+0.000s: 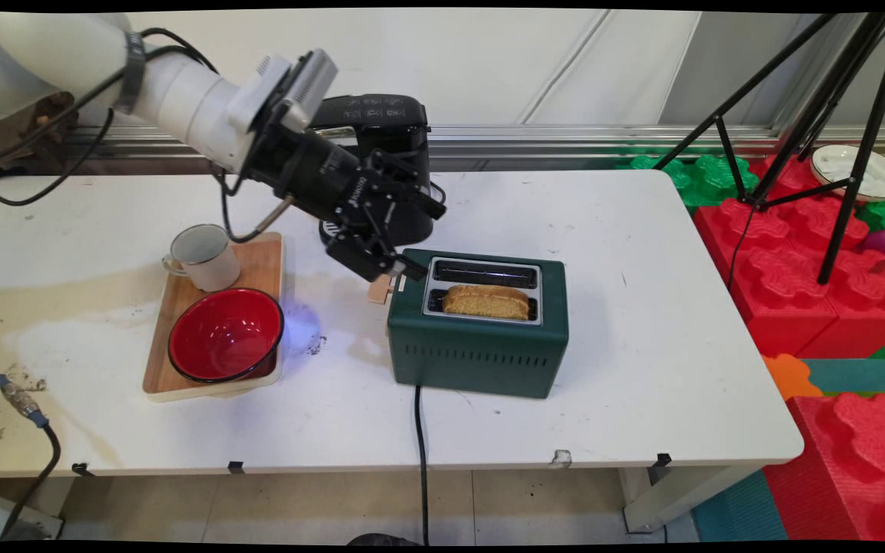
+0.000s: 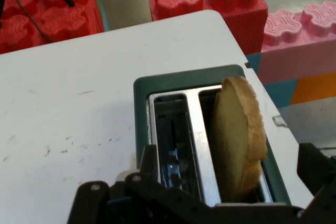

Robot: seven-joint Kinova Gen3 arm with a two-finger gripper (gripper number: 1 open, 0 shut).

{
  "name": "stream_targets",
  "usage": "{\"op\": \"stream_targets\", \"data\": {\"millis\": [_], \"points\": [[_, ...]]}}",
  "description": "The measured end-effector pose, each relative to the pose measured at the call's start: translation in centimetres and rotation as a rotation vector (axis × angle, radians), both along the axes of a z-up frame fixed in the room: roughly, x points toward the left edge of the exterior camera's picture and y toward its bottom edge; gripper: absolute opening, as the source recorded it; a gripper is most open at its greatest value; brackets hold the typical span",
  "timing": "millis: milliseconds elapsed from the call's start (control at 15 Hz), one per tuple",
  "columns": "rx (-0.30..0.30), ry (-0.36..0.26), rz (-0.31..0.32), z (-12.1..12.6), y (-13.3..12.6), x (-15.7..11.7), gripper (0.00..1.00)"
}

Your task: Press the toaster switch

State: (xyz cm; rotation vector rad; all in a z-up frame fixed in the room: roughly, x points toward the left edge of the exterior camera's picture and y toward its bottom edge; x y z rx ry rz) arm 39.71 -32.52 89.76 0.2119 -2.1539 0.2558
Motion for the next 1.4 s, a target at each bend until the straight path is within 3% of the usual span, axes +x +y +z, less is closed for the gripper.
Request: {"op": "stream_targets", "data": {"millis": [800,1400], "points": [[-0.004,-0.071,0.005,-0.5,2.5,5.5,1.0],[0.003,-0.101,0.019,-1.9,2.8,7.0,1.0]]}}
